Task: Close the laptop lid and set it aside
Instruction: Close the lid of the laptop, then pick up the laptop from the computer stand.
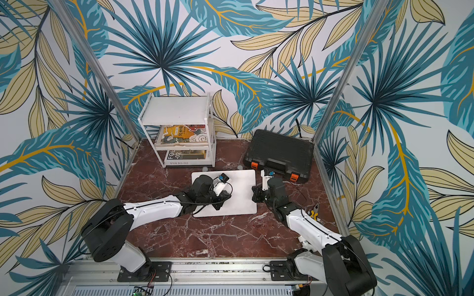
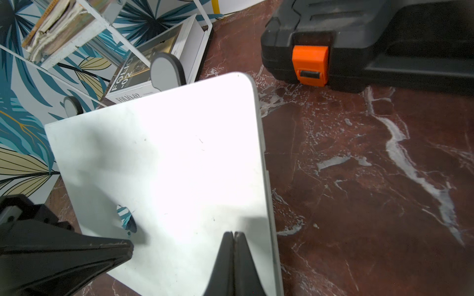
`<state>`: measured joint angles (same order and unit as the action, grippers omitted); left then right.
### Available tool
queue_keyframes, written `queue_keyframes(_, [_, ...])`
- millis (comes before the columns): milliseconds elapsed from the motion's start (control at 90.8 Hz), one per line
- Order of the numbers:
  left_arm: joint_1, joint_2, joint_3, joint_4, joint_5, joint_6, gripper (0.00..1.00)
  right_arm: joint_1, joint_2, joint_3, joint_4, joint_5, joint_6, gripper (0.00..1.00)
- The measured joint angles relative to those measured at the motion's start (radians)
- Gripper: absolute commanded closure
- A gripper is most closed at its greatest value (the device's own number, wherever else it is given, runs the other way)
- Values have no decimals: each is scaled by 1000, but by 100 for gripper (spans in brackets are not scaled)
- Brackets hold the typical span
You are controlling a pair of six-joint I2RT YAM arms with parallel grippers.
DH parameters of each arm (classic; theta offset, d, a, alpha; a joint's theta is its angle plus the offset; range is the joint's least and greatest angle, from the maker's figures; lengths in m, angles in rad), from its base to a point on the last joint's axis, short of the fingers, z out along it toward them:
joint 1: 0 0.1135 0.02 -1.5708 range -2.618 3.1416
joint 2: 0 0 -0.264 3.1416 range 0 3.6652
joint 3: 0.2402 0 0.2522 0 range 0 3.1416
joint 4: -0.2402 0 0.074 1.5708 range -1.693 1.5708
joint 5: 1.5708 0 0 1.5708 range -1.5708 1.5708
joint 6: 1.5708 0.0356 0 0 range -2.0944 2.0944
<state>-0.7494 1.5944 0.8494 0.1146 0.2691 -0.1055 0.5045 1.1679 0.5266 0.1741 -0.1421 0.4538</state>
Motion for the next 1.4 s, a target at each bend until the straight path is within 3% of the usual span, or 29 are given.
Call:
queue_keyframes(33, [0, -3, 0, -3, -1, 1, 89, 0, -13, 5, -18, 6, -3, 90])
queue_keyframes(154, [0, -70, -9, -39, -18, 7, 80, 0, -61, 48, -123, 33, -30, 82])
queue_keyframes(286, [0, -248, -15, -76, -48, 30, 46, -1, -161, 90, -229, 75, -62, 50])
queue_keyframes(364, [2, -356, -17, -87, -71, 60, 26, -7, -220, 110, -276, 94, -71, 38])
queue_keyframes(419, [14, -431, -28, -89, -85, 72, 11, -23, -253, 122, -300, 90, -80, 31])
queue_keyframes(507, [82, -539, -67, -88, -79, 90, 1, -82, -270, 131, -316, 25, -76, 28])
queue_keyframes(716, [476, -678, -295, 56, 136, -51, 0, -341, -120, 80, -151, -355, 24, 28])
queue_keyframes(881, [663, -571, -455, 295, 339, -263, 1, -381, 34, -6, 85, -541, 159, 30])
queue_keyframes(1013, [732, -356, -515, 578, 473, -449, 1, -381, 147, -42, 262, -600, 221, 31])
queue_keyframes(1234, [745, 42, -492, 1027, 629, -671, 0, -381, 267, -90, 491, -611, 247, 33])
queue_keyframes(1399, [745, 176, -487, 1154, 655, -721, 0, -377, 289, -96, 573, -610, 244, 34])
